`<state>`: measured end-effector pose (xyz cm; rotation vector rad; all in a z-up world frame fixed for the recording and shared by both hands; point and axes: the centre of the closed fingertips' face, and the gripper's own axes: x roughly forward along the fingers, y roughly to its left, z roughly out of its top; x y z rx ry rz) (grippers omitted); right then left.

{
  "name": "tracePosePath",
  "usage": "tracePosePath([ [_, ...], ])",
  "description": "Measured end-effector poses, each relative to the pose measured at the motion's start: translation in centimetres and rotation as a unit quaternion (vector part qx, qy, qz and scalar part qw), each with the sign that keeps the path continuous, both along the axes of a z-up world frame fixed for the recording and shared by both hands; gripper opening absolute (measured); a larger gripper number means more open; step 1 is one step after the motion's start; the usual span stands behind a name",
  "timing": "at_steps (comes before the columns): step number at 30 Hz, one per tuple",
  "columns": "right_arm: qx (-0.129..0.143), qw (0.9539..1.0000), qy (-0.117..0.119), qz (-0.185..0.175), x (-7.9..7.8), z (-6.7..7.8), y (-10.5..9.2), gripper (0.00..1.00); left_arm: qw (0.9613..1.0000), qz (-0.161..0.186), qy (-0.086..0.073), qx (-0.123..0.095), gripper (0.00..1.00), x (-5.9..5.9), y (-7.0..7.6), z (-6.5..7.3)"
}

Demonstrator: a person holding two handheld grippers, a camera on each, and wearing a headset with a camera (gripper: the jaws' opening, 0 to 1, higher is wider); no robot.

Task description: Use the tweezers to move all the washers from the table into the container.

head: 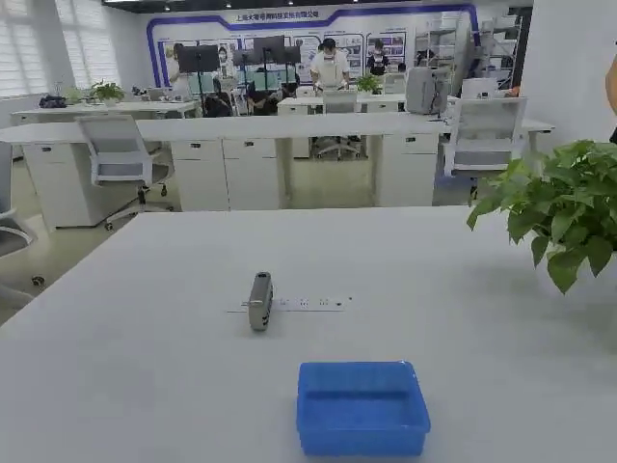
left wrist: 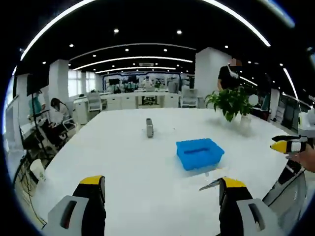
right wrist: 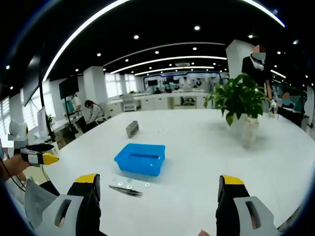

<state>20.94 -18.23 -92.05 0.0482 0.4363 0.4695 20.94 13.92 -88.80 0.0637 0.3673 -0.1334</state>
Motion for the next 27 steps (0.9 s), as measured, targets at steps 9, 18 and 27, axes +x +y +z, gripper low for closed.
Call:
tracePosePath([
  [9, 0.004, 1.0000, 0.001, 0.000, -0.21, 0.10, 0.11, 0.99, 1.0000, -0.002, 0.000, -0.001, 0.99, -0.09, -0.22, 0.07],
  [18, -0.001, 1.0000, 0.002, 0.004, -0.13, 0.02, 0.34, 0.99, 1.0000, -0.003, 0.002, -0.001, 0.99, -0.25, -0.32, -0.15],
  [27, -0.006, 0.9999, 0.008, 0.013, -0.38, -0.31, 0.90, 0.99, 1.0000, -0.003, 0.005, 0.000, 0.99, -0.09, 0.05, -0.15],
])
